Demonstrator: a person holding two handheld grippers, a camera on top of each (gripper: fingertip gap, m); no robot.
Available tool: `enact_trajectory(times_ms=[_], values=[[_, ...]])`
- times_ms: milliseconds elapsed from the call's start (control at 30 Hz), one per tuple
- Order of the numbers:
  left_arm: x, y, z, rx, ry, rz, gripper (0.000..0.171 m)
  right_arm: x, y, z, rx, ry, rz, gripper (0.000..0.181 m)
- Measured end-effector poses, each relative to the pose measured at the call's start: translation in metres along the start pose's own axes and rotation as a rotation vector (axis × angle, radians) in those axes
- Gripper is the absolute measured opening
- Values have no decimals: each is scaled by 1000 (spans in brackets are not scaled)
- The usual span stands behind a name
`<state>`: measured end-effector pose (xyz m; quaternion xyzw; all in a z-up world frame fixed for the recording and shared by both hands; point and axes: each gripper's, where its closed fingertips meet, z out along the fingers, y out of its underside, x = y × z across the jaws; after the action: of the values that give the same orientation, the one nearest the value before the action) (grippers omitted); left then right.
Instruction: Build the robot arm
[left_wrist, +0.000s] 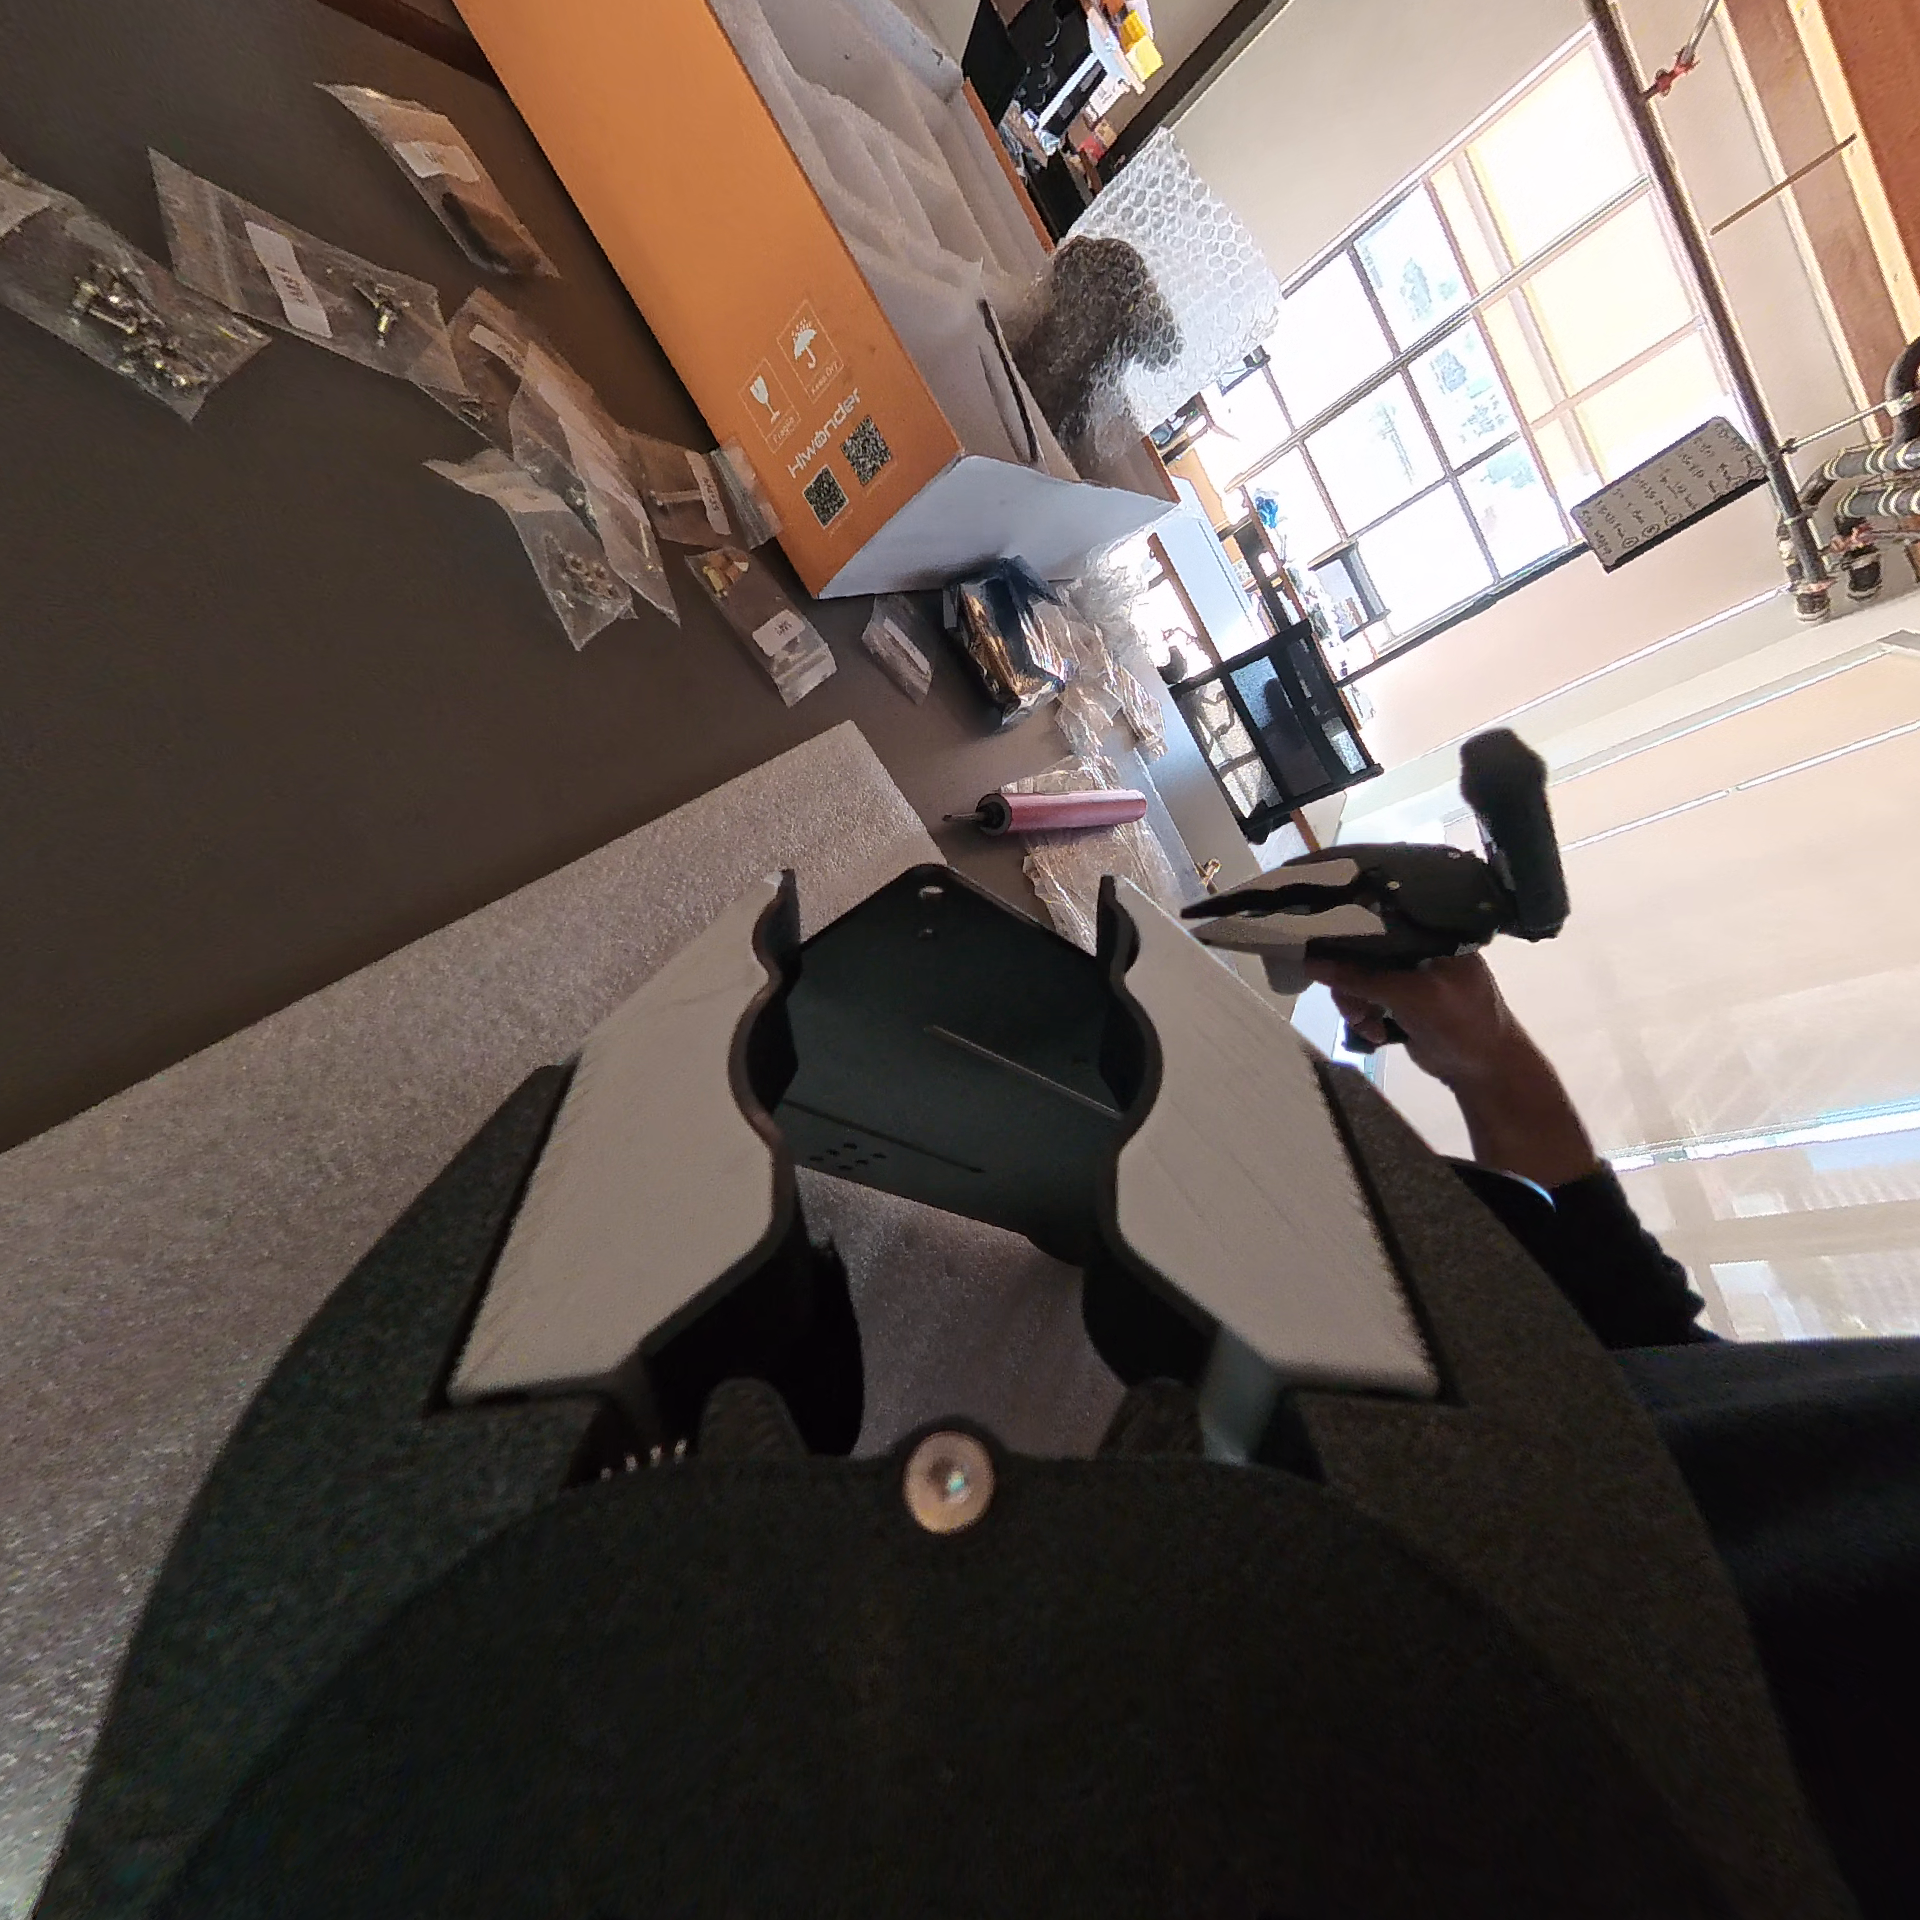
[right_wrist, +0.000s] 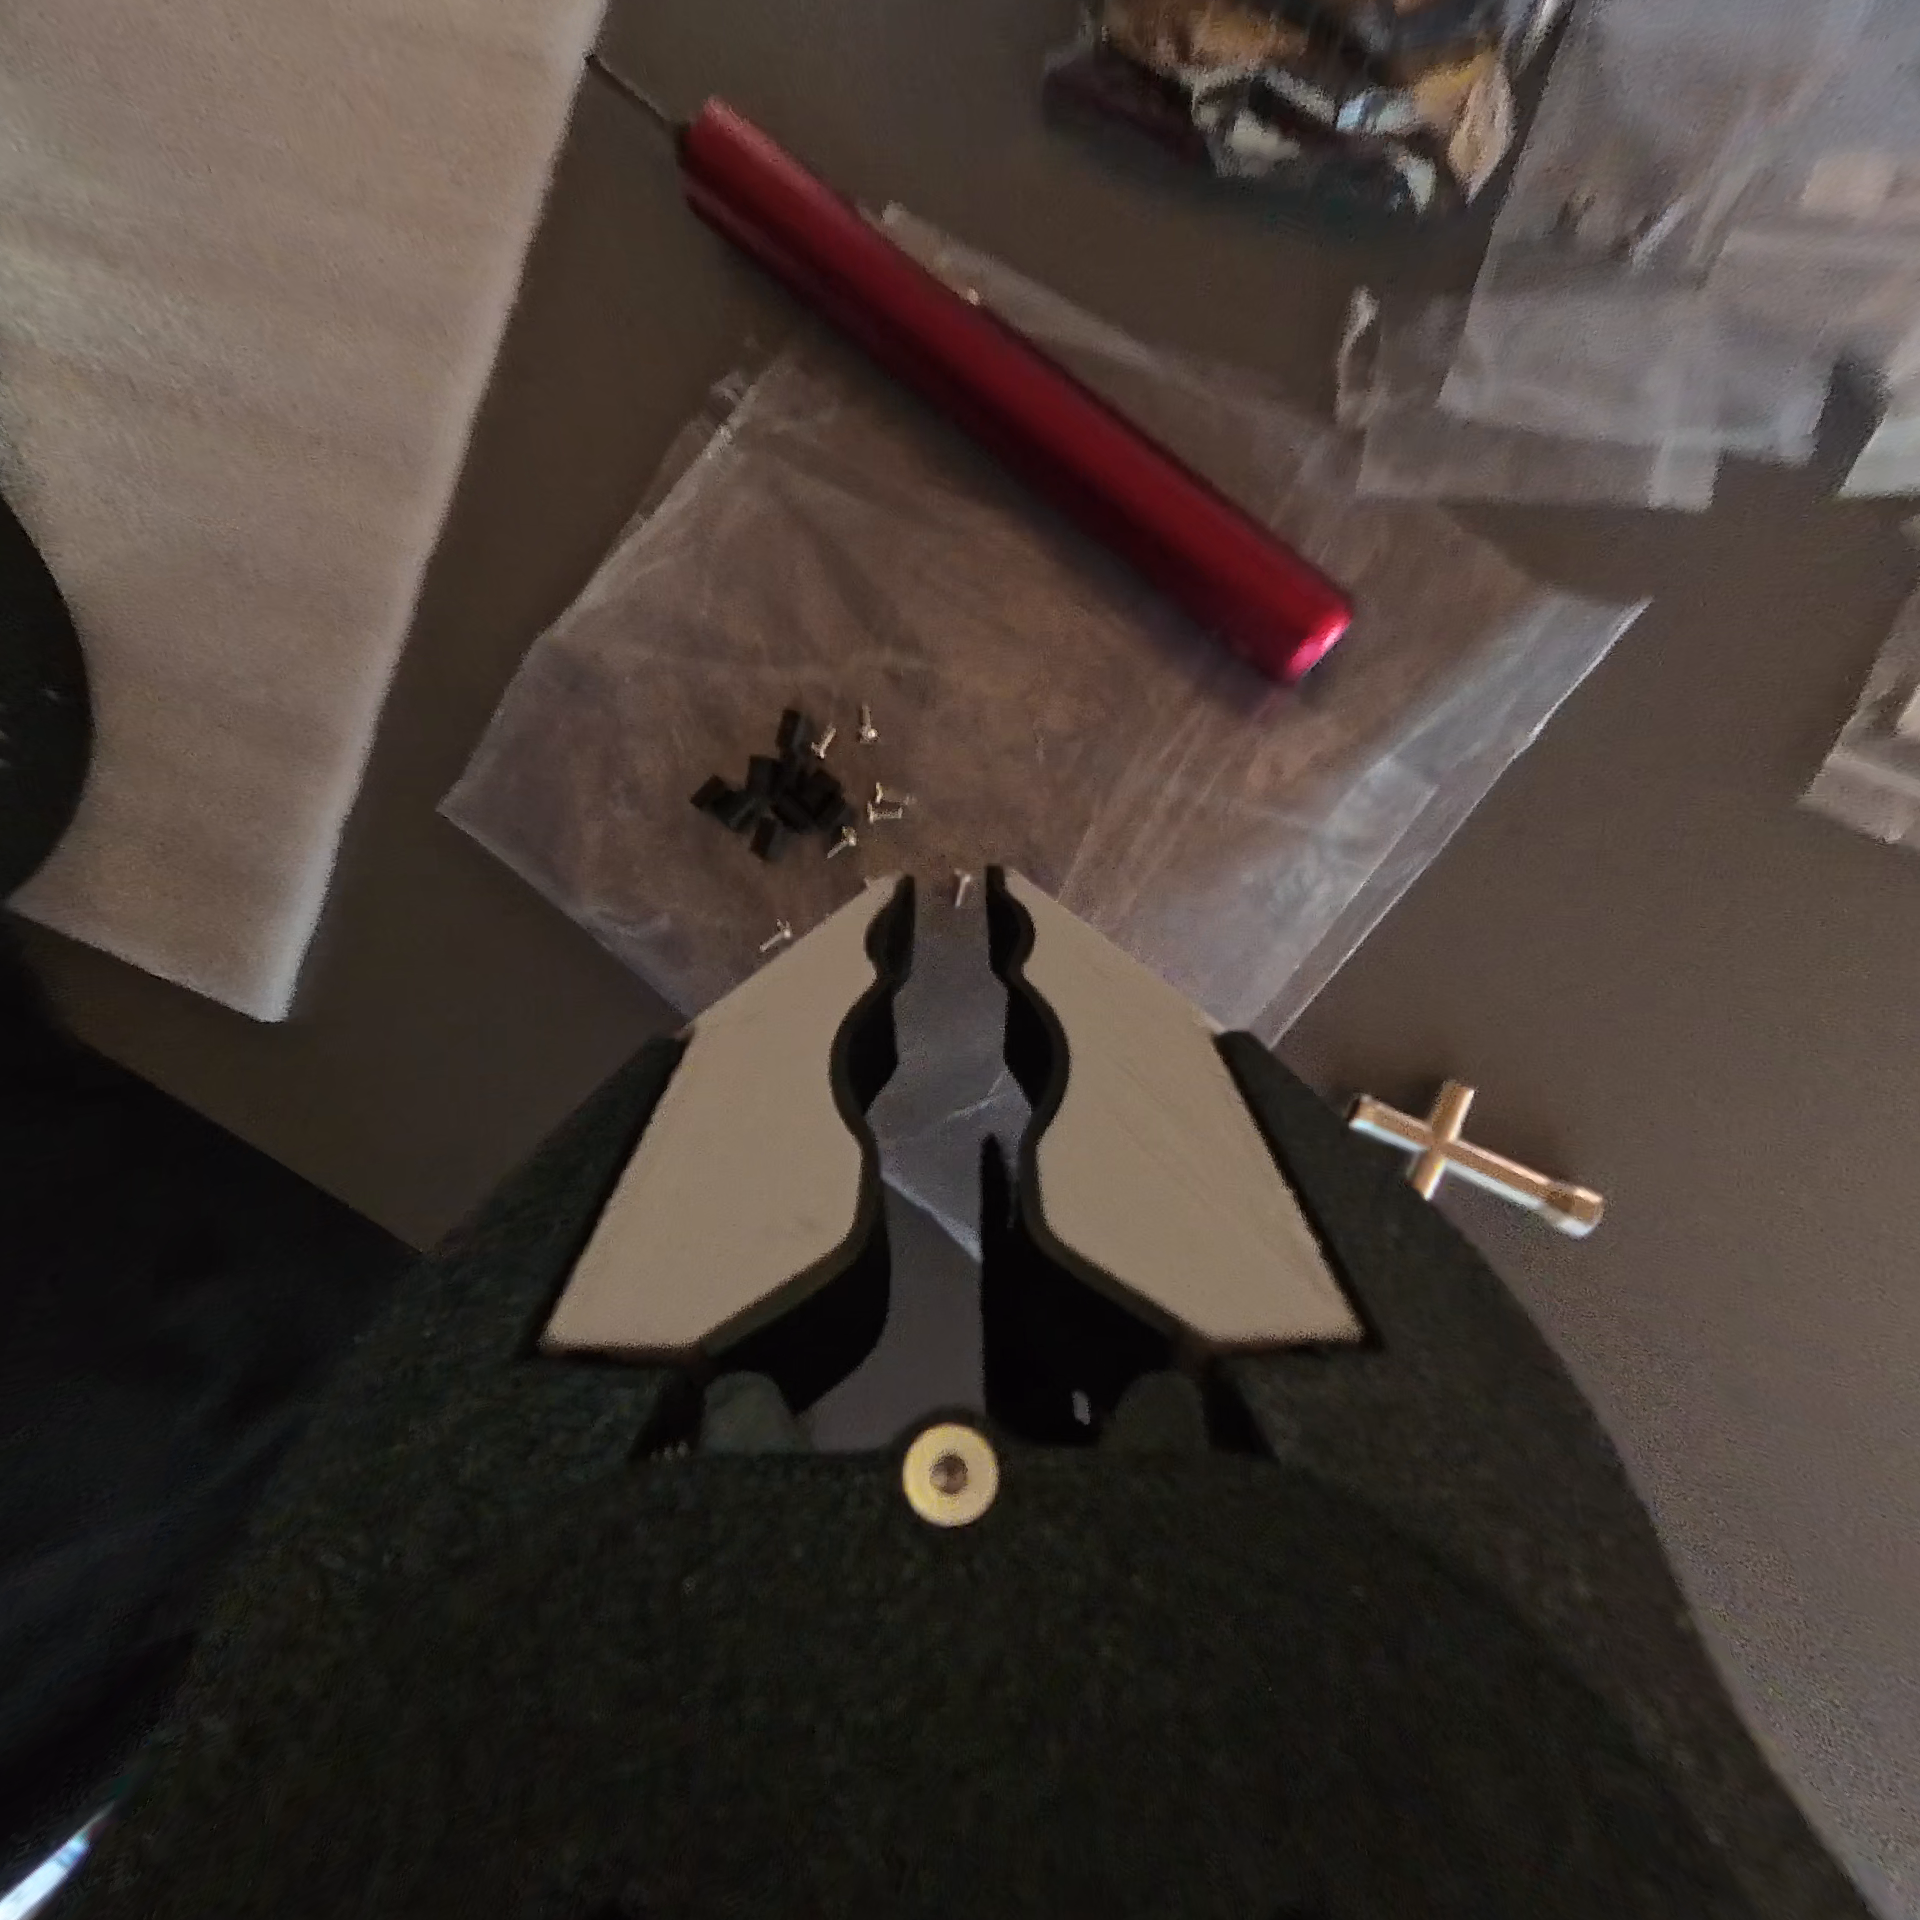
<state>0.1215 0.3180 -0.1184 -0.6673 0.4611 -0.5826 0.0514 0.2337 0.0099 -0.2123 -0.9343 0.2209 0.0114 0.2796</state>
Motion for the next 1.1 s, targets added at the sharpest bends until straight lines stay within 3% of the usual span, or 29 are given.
enact_trajectory(times_ms=[67,200,467,600,867,1000,1100], values=[[0,0,0,2,1,-1,56,7,7,4,-9,66,-20,11],[0,0,0,2,2,-1,57,5,7,13,11,45,15,9],[0,1,-1,4,3,-8,56,3,7,17,-17,124,-138,1],[0,1,-2,3,3,-9,56,-11,-15,10,22,111,-201,1],[0,0,0,2,0,-2,56,-150,-169,28,304,-296,-535,1],[0,0,1,-4,-1,0,55,-213,-209,2,384,-452,-704,1],[-1,-1,3,-13,-4,-3,56,-263,-213,-30,381,-619,-839,1]])
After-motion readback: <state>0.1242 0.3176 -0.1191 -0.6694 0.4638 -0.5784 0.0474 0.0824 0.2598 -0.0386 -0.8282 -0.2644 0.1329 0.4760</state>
